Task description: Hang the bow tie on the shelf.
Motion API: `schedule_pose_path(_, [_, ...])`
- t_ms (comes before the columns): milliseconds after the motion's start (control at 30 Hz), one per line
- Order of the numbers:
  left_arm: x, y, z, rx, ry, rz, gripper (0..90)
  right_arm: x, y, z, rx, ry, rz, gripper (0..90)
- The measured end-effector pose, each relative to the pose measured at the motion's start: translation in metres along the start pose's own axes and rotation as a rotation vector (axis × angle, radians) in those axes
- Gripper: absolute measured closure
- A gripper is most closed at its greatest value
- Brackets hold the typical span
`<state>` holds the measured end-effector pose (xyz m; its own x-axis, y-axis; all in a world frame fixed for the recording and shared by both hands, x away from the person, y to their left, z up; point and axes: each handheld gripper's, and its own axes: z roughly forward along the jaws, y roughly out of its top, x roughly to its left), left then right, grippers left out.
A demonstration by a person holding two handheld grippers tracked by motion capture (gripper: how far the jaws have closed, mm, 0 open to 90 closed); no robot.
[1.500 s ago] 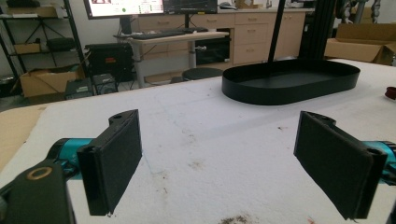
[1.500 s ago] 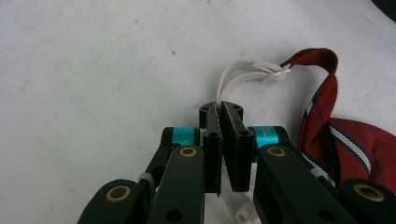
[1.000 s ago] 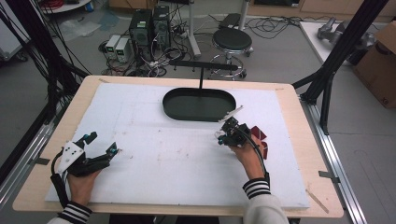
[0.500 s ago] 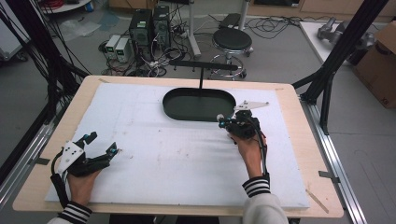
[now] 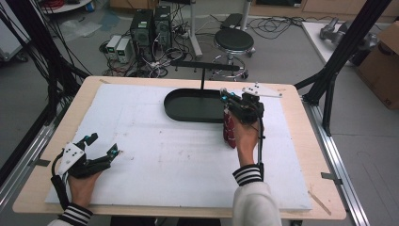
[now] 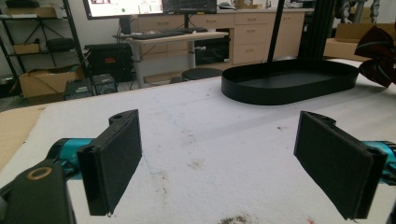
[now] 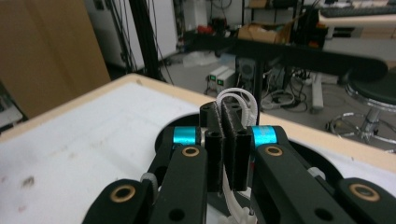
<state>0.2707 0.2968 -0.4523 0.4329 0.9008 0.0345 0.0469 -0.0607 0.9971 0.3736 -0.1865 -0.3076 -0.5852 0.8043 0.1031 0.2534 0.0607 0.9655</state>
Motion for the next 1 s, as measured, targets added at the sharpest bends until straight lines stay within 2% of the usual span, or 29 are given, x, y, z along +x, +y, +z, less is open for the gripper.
schedule_pose_path(100, [0.0, 0.0, 0.0, 0.001, 0.0, 0.001, 15.6, 0.001, 0.007, 0.006, -0.021, -0.021, -0.023, 88.0])
schedule_pose_path(200, [0.0, 0.0, 0.0, 0.0, 0.0, 0.0, 15.6, -0.001, 0.01, 0.009, -0.029, -0.035, -0.014, 88.0])
schedule_pose_path(333, [0.001, 0.0, 0.0, 0.001, -0.001, -0.005, 15.6, -0.003, 0.02, 0.014, -0.076, -0.069, -0.011, 88.0])
schedule_pose_path(433, [0.001, 0.0, 0.0, 0.002, -0.002, -0.007, 15.6, -0.006, 0.034, 0.018, -0.107, -0.089, -0.009, 88.0])
schedule_pose_path(600, [0.001, 0.0, 0.0, 0.003, -0.003, -0.005, 15.6, -0.01, 0.048, 0.026, -0.129, -0.116, -0.008, 88.0])
schedule_pose_path(733, [0.001, 0.0, 0.0, 0.0, -0.004, -0.007, 15.6, -0.014, 0.053, 0.035, -0.153, -0.136, 0.002, 88.0])
schedule_pose_path(867, [0.002, 0.0, 0.0, 0.001, -0.006, -0.012, 15.6, -0.016, 0.056, 0.044, -0.151, -0.147, 0.007, 88.0])
schedule_pose_path(1000, [0.002, 0.0, 0.0, 0.0, -0.005, -0.015, 15.6, -0.023, 0.055, 0.056, -0.155, -0.185, 0.007, 88.0])
